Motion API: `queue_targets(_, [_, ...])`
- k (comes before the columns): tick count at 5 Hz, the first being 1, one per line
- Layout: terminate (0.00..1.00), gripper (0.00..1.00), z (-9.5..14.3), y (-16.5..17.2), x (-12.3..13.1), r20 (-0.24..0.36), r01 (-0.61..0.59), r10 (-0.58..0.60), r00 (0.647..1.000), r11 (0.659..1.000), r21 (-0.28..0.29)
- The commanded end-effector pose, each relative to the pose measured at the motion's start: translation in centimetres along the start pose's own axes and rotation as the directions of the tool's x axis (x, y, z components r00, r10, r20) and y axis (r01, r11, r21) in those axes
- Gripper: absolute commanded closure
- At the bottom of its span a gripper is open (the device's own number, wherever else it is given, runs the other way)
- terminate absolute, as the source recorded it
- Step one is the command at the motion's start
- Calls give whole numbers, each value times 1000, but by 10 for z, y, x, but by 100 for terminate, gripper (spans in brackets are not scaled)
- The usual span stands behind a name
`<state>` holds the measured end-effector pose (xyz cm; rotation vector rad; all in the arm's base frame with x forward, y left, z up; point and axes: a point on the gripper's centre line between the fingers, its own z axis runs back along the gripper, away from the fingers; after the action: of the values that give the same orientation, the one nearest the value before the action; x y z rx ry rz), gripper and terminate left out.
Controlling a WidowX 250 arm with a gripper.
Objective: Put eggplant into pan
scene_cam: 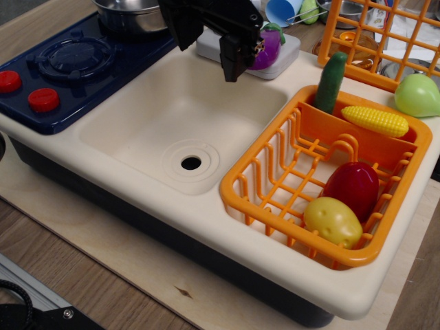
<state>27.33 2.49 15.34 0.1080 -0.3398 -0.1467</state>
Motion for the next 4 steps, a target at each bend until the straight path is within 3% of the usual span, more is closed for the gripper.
queue_targets(1, [0, 0, 0, 0, 0, 0, 0, 0, 1000, 1000, 0])
queue_targets(3, [0, 0, 4, -11, 8, 111, -133, 123, 986, 987, 90])
queue_targets(4, [0, 0, 4, -11, 16, 155, -148, 133, 979, 985, 85])
